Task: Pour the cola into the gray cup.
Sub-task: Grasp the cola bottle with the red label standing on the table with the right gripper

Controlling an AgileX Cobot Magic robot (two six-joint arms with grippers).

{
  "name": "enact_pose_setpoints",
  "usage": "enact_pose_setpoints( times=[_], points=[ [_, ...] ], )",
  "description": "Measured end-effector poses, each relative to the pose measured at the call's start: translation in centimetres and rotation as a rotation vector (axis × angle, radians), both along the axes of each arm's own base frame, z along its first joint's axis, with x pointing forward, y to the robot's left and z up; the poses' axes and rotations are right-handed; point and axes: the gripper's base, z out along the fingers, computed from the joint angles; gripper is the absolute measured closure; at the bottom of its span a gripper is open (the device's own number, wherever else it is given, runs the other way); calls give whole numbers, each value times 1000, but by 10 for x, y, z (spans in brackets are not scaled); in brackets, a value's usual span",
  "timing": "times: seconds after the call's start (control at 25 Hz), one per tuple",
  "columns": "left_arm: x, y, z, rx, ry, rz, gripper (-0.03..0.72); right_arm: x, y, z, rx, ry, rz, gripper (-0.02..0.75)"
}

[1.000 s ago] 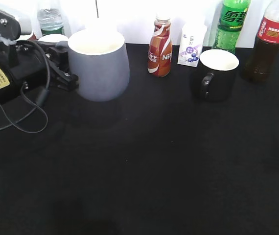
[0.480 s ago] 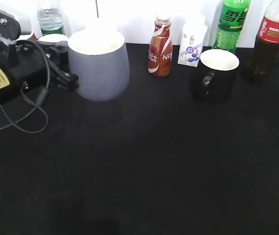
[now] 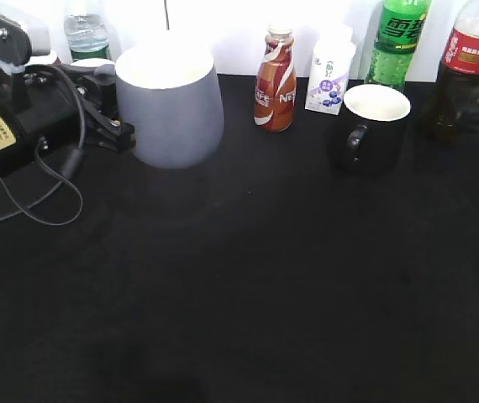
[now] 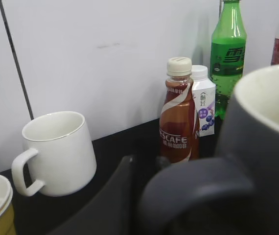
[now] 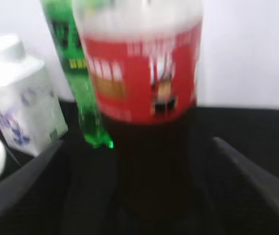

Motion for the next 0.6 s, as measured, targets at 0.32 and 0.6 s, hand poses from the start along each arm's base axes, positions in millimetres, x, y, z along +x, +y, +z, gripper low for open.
enact_pose_setpoints(
  times=[0.32, 0.6],
  points=[
    [0, 0, 0, 0, 0, 0, 610, 36, -3, -32, -38, -48, 23, 77],
    [0, 0, 0, 0, 0, 0, 610, 70, -3, -47, -41, -86, 53, 90]
  ],
)
